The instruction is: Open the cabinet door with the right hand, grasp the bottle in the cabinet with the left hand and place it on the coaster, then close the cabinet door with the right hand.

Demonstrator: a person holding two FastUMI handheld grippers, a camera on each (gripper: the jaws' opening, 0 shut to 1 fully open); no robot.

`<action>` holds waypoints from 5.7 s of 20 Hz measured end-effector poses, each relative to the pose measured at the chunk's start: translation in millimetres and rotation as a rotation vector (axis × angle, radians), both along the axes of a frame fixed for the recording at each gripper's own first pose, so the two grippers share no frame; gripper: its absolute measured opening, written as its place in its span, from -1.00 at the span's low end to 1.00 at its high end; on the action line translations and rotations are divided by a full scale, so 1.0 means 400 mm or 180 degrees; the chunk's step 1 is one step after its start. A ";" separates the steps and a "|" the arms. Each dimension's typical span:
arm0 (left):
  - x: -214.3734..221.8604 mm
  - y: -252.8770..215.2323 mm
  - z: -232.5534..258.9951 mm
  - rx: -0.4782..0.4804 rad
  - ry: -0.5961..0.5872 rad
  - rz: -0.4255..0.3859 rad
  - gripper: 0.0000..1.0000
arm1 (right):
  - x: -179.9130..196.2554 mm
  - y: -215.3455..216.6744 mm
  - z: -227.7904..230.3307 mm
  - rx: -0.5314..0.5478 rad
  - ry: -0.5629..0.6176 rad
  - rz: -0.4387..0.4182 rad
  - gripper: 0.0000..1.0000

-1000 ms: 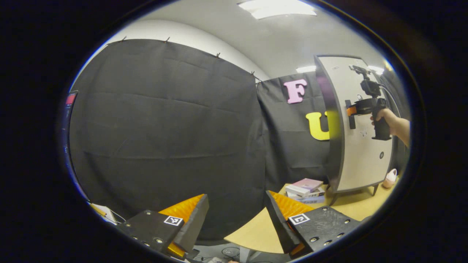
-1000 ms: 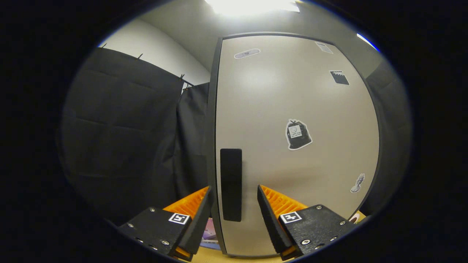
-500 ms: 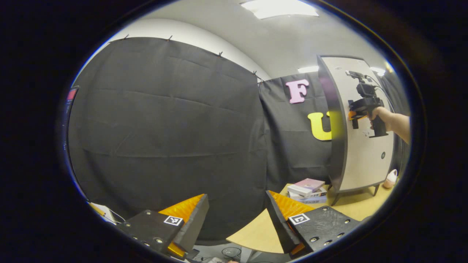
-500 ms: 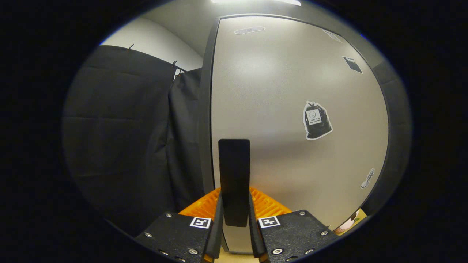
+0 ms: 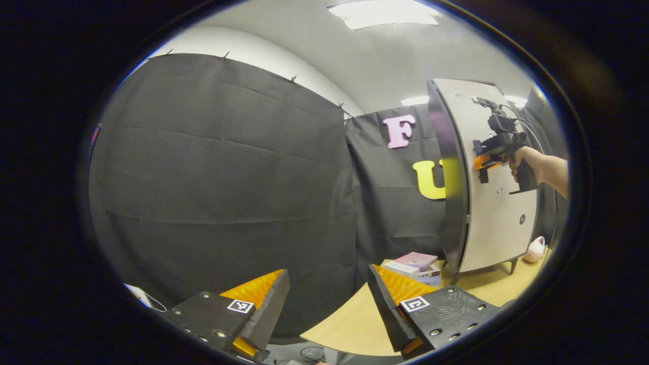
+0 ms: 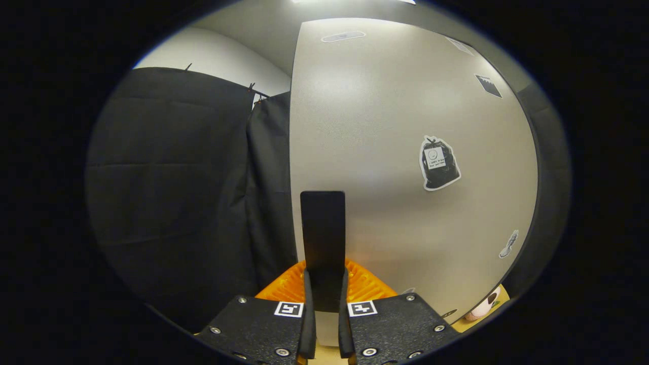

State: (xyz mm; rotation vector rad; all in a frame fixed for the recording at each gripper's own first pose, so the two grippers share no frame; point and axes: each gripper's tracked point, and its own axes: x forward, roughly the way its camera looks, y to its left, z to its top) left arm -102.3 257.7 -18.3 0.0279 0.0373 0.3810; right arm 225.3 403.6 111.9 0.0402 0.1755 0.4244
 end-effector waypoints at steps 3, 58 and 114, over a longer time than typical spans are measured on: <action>0.016 -0.040 0.006 -0.0019 -0.0018 -0.0087 0.69 | -0.006 -0.007 -0.003 0.0015 0.0014 0.0096 -0.65; 0.239 -0.798 0.120 -0.0077 -0.0316 -0.1492 0.84 | -0.183 -0.245 0.039 0.0035 -0.0081 0.0468 -0.67; 1.087 -1.199 0.084 -0.0536 0.0100 -0.2455 0.70 | -0.204 -0.576 -0.013 0.0076 0.0149 -0.2122 0.88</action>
